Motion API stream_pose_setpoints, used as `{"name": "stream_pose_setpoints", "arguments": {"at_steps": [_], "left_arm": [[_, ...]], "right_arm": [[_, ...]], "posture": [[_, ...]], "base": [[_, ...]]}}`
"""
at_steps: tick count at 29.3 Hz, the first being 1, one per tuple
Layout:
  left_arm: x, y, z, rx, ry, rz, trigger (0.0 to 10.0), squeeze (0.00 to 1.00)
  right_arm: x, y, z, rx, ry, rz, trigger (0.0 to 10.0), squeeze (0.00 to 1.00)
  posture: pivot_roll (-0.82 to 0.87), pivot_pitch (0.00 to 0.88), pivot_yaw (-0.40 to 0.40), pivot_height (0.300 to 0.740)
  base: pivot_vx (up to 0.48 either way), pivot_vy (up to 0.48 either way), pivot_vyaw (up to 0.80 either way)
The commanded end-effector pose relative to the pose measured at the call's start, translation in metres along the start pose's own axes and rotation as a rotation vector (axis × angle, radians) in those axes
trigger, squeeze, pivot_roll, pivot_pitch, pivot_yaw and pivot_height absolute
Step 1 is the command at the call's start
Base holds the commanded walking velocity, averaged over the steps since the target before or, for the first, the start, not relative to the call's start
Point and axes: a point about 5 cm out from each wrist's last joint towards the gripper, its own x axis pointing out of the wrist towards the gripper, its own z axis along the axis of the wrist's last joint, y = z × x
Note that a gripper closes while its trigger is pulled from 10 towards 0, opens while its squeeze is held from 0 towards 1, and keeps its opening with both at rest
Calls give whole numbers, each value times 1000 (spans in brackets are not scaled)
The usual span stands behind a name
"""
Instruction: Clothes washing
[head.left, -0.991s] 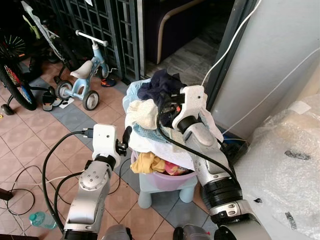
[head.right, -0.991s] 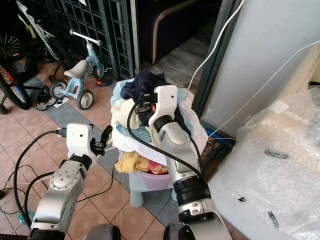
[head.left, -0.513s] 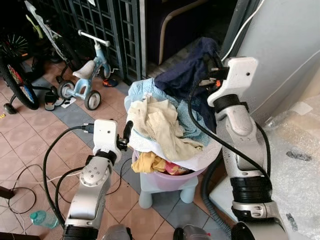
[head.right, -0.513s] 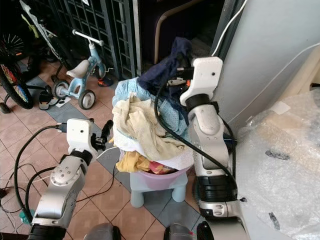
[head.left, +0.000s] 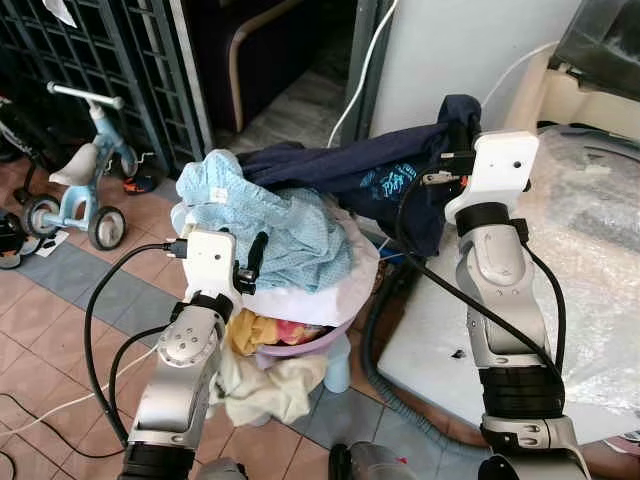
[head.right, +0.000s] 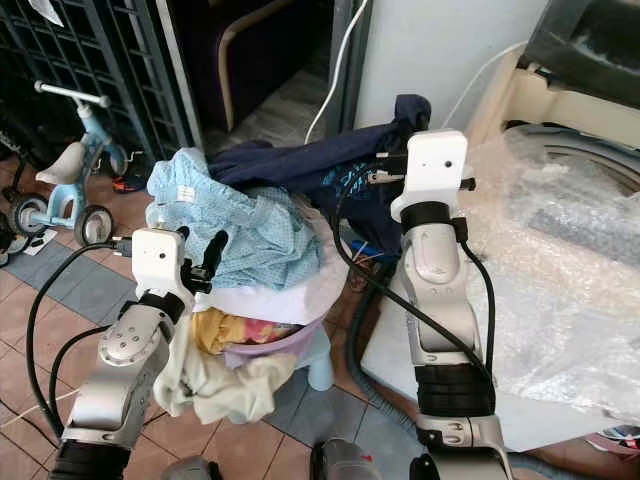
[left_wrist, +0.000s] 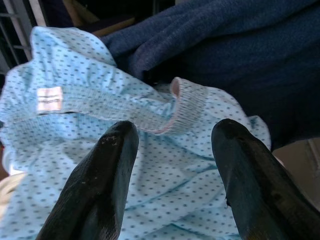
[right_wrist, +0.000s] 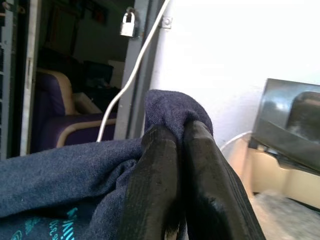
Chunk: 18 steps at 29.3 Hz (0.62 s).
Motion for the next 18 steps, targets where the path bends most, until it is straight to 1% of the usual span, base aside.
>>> {"name": "stream_pose_setpoints", "arguments": {"at_steps": [1, 4, 8, 9, 11, 13, 14, 17, 18], "left_arm": [[0, -5, -2, -4, 8, -10, 10000, 0], [-1, -4, -2, -7, 10, -4, 10000, 0], [-3, -4, -4, -7, 14, -6, 10000, 0], [-2, -3, -4, -8, 13, -7, 10000, 0], [-1, -3, -3, -9, 12, -6, 10000, 0], [0, -4, -3, -10, 11, -7, 10000, 0], [0, -4, -3, -11, 11, -8, 10000, 0], [1, -4, -3, -11, 11, -9, 10000, 0], [1, -4, -3, -11, 11, -9, 10000, 0]], "right_arm": [[1, -5, 4, 0, -20, -23, 10000, 0], [0, -4, 4, -1, -22, -21, 10000, 0], [2, -6, 13, -63, -75, -30, 10000, 0], [5, -9, 20, -100, -111, -43, 10000, 0], [9, -13, 26, -128, -141, -58, 10000, 0], [15, -21, 32, -167, -167, -90, 10000, 0], [19, -29, 35, -182, -174, -122, 10000, 0], [22, -35, 36, -202, -176, -134, 10000, 0], [24, -41, 37, -217, -179, -154, 10000, 0]], "posture": [[-36, 25, 6, 740], [-37, 29, 5, 740], [-40, 27, 4, 740], [-41, 27, 5, 740], [-41, 27, 5, 740], [-46, 26, 5, 740], [-47, 26, 5, 740], [-47, 25, 5, 740], [-47, 24, 6, 740]], "base": [[0, 0, -800], [0, 0, -800], [0, 0, -800], [0, 0, -800], [0, 0, -800], [0, 0, -800], [0, 0, -800], [0, 0, -800], [0, 0, -800]]}}
